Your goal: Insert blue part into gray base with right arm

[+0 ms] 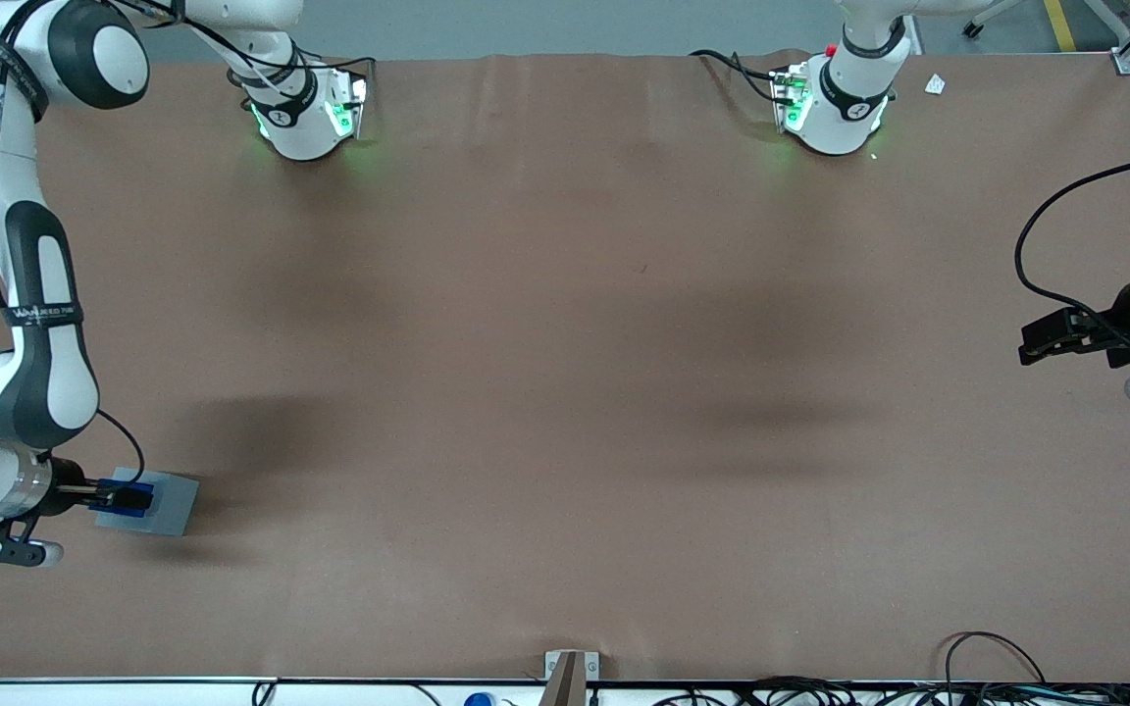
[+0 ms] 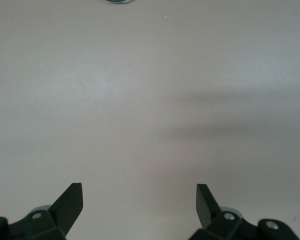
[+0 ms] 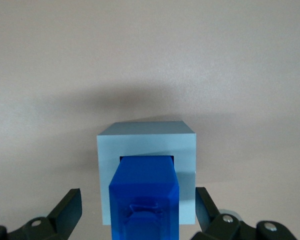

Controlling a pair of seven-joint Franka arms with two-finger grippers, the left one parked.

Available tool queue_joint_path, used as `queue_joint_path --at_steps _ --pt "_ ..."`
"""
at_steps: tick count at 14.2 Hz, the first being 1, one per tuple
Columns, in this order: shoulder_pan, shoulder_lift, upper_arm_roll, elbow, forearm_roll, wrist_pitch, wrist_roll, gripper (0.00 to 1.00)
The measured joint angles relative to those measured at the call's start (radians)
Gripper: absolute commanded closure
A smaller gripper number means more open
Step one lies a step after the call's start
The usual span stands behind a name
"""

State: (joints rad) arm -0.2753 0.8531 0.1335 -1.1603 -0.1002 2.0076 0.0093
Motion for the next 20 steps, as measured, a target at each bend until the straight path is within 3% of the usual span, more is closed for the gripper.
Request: queue_joint_path --at_steps 5,14,20 --pt "0.008 -0.085 0.011 0.036 -0.003 -0.106 -0.036 0.00" --pt "0.116 -0.483 0.022 0.047 -0.002 -0.505 0.028 0.00" --pt "0.213 -0.745 0.025 -0.170 0.005 -0.562 0.131 0.00"
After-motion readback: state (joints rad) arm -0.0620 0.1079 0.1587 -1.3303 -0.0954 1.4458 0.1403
